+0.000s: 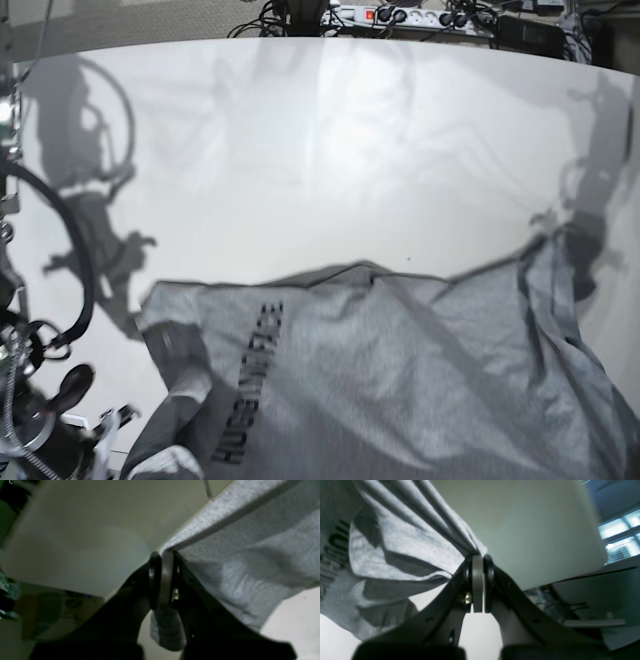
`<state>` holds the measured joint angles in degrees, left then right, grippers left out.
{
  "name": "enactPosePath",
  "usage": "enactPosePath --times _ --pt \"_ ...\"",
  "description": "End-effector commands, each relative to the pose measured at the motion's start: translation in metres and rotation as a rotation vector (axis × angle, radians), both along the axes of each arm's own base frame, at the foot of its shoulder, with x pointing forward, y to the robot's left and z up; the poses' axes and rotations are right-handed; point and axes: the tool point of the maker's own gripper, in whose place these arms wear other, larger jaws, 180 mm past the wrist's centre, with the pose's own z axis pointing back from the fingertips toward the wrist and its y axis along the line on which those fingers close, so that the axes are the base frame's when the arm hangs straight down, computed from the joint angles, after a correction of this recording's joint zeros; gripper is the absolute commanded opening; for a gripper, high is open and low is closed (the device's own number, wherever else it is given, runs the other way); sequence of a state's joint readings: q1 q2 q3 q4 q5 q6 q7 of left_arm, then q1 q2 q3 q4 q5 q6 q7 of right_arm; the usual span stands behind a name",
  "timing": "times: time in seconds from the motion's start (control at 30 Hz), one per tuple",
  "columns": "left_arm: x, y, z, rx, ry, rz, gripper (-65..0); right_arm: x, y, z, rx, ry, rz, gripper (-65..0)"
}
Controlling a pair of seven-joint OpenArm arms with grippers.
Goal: Layout the t-shirt on the table in an organized manner, then fold the t-shirt properly
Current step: 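Raise the grey shirt high with both grippers and swing it out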
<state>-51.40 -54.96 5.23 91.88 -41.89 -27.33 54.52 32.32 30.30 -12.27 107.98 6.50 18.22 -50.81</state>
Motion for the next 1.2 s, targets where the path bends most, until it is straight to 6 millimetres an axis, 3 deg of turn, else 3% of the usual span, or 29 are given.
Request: enactPosePath --times 0.0,0.1,0.4,0.63,0.73,0.8,0.9,1.03,1.17 --pt "0.0 0.019 0.032 0.025 -0.072 0.07 -65.0 0.002 -0.021 0.034 -0.03 -0.08 -0.066 -65.0" --pt "0.007 0.014 0.048 0.05 -0.083 0.061 -65.0 0.002 -0.029 0.053 -0.039 -0.11 -0.069 -65.0" --pt "0.016 -0.017 0.069 0.181 -0.09 -0.019 -65.0 -0.005 -0.056 0.062 -0.105 -0.101 -0.1 -65.0" --pt "0.041 -0.017 0.032 0.195 -0.003 0.019 -65.0 -0.007 -0.071 0.108 -0.12 -0.2 -0.139 -65.0" --pt "0.051 -0.004 0.019 0.141 0.042 0.061 -65.0 -0.01 -0.079 0.129 -0.117 -0.247 -0.165 -65.0" --pt "0.054 0.005 0.011 0.088 0.079 0.081 -65.0 -0.012 -0.083 0.131 -0.127 -0.248 -0.175 -65.0" --pt "0.052 0.008 -0.005 0.012 0.162 0.065 -65.0 -0.01 -0.073 0.106 -0.106 -0.135 -0.1 -65.0" --pt "0.03 -0.017 -0.03 -0.033 0.343 -0.095 -65.0 -0.01 -0.054 0.06 -0.097 0.052 0.041 -65.0" --pt "0.003 -0.04 -0.046 -0.07 0.499 -0.238 -65.0 -0.023 -0.035 0.018 -0.107 0.232 0.171 -65.0"
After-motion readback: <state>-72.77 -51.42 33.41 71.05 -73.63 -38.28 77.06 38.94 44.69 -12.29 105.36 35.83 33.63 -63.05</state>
